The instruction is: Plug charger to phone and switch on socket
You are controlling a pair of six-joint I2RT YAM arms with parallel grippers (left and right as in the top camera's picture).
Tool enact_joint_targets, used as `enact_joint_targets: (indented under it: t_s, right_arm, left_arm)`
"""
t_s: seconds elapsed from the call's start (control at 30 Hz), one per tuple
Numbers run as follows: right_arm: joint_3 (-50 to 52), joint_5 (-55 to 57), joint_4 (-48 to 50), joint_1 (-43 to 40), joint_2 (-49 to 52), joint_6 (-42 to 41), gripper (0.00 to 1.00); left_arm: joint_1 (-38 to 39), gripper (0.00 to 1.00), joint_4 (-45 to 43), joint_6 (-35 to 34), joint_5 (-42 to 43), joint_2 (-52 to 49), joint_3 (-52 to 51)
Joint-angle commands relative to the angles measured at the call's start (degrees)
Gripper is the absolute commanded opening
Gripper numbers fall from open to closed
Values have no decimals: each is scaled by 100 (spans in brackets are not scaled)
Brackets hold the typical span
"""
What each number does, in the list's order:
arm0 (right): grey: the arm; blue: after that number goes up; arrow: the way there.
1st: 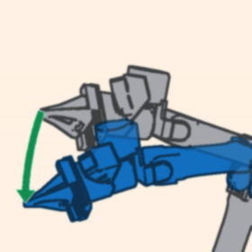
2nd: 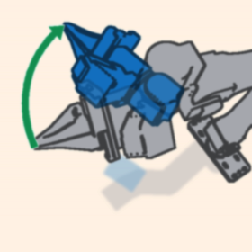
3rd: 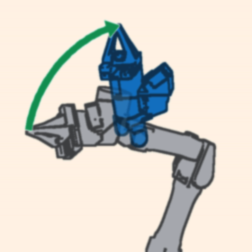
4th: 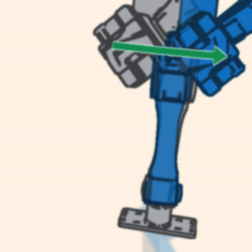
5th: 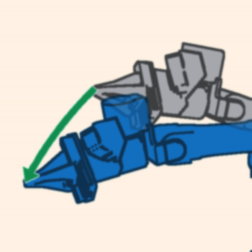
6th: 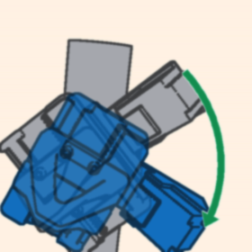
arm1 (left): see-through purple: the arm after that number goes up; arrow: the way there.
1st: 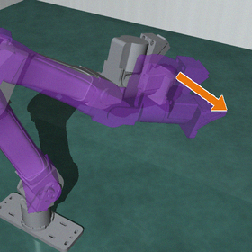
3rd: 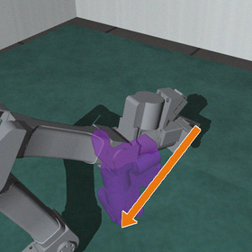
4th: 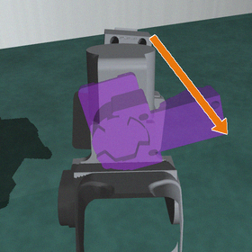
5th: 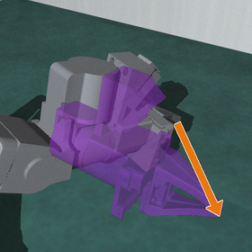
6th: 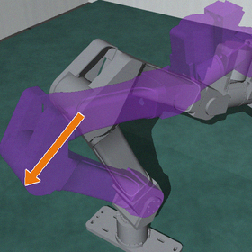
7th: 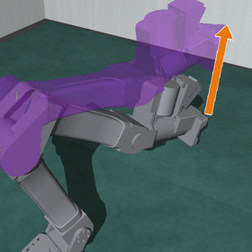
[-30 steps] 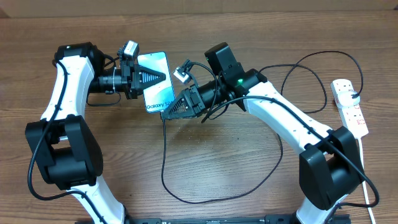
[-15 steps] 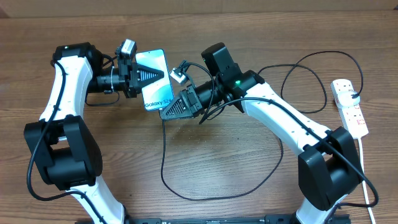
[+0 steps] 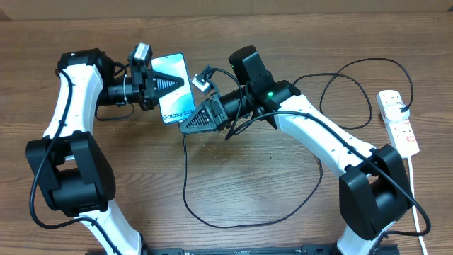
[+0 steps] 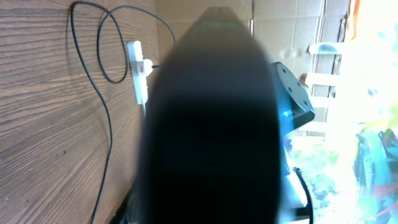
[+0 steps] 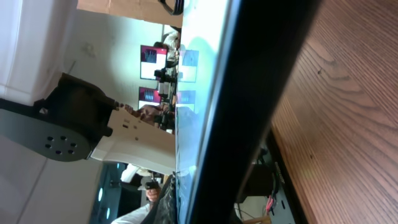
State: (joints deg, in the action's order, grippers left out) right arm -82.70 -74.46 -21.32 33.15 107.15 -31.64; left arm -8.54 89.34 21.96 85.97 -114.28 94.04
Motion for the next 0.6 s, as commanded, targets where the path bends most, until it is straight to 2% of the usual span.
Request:
enact_joint_targets:
  t_s: [0.0,0.33,0.37,0.4,0.43,0.47,0.5,0.57]
  right_arm:
    - [-105,597,350,37,-162,-313,4]
    - [-105,1141,632,15,-162,-730,4]
    - [-105,1250,660,-4,-162,-750,6]
    - [-105,1316,678,-17,-162,-737,31]
    - [-105,1357,699,-35,-162,-737,64]
    - [-105,1357,726,-48,-162,-717,92]
    - [-105,1355,739,-70,-162,-640,100]
    - [-105,1322,734,-103,-162,-481,100]
  left_arm:
    - [111,4,81,-52,-549,61,31]
    - [111,4,83,-11,-564,61,28]
    - [111,4,81,-11,-564,61,31]
    - [111,4,81,-11,-564,61,28]
    - [111,4,81,-9,-570,61,28]
    - [111,4,79,-11,-608,61,31]
    - [111,4,74,-11,-660,61,28]
    - [111,4,59,-11,-763,61,31]
